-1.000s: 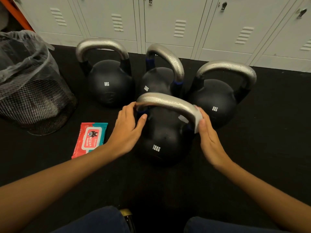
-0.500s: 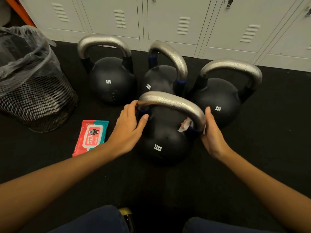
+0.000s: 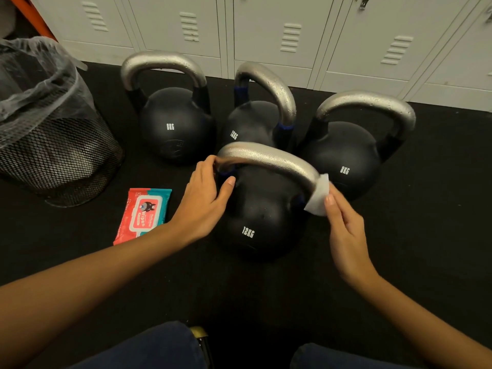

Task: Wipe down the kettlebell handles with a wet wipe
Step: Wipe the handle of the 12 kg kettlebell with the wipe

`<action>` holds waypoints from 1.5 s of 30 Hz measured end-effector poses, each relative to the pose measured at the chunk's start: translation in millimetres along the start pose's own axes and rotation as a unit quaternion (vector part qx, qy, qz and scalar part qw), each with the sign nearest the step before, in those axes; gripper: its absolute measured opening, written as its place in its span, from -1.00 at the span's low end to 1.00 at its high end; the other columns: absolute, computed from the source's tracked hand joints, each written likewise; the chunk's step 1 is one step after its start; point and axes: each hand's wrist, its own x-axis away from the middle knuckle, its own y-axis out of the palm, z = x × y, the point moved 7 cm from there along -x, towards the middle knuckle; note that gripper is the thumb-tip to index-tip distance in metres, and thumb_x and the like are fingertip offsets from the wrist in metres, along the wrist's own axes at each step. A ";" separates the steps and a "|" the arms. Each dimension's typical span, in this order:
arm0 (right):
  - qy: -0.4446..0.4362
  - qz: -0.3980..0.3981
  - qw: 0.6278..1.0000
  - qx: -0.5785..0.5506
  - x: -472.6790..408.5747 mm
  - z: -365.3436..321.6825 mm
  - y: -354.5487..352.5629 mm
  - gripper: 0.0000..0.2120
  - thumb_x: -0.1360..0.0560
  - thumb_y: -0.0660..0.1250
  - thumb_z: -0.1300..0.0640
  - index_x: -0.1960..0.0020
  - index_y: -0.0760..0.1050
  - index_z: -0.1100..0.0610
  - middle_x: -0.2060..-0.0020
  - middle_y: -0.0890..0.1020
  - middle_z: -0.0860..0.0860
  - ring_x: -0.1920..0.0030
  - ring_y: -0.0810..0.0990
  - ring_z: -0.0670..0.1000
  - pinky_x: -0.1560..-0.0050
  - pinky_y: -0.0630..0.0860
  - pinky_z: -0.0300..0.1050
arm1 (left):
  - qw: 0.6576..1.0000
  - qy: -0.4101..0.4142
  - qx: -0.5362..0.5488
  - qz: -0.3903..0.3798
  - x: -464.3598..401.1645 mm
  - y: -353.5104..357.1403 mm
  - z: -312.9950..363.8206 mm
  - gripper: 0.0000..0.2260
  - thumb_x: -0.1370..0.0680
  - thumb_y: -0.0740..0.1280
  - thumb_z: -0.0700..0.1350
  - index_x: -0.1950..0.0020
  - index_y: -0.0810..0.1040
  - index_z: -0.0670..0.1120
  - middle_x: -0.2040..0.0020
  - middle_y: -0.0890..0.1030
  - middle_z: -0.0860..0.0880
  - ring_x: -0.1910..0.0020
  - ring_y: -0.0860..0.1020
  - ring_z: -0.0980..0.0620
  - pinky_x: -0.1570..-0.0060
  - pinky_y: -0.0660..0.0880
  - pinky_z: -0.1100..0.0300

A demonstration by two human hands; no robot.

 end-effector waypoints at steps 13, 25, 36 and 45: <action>0.090 -0.030 0.996 -0.003 8.6 38.5 3.1 -0.58 -0.63 0.04 -0.11 -0.44 0.37 -0.10 -0.36 0.48 -0.22 -0.41 0.35 -0.25 -0.50 0.22 -0.03 | 0.999 -0.012 0.025 -0.045 3.3 -3.7 -5.9 -0.52 -0.60 0.21 0.07 -0.48 0.18 0.01 -0.40 0.35 0.04 -0.35 0.35 0.10 -0.37 0.33 0.04; -0.079 -0.111 0.966 0.221 -60.7 -72.4 36.2 -0.55 -0.66 0.14 0.00 0.29 0.44 0.24 0.38 0.48 0.18 0.38 0.38 0.03 0.28 0.32 -0.05 | 0.989 -0.032 0.054 -0.137 -0.2 -18.3 -10.2 -0.48 -0.55 0.29 -0.24 -0.44 0.26 0.11 -0.32 0.46 0.08 -0.29 0.43 0.18 -0.22 0.35 0.23; -0.116 -0.382 0.748 0.531 -99.4 -110.9 147.0 -0.59 -0.62 0.15 -0.14 0.04 0.60 0.15 0.24 0.57 0.05 0.15 0.58 0.11 0.07 0.51 0.04 | 0.980 -0.076 0.102 -0.153 -45.7 -45.0 1.3 -0.71 -0.49 0.16 -0.40 0.06 0.58 -0.09 0.07 0.66 -0.10 0.04 0.64 0.05 0.05 0.53 0.32; -0.175 -0.386 0.467 0.776 -83.2 -79.3 220.5 -0.64 -0.65 0.19 0.03 -0.39 0.40 0.14 -0.31 0.49 0.12 -0.30 0.49 0.18 -0.08 0.43 0.01 | 0.992 0.065 -0.012 -0.105 -94.5 -126.7 28.9 -0.77 -0.56 0.16 -0.33 0.01 0.57 -0.09 0.14 0.65 -0.01 0.10 0.61 0.16 0.08 0.50 0.41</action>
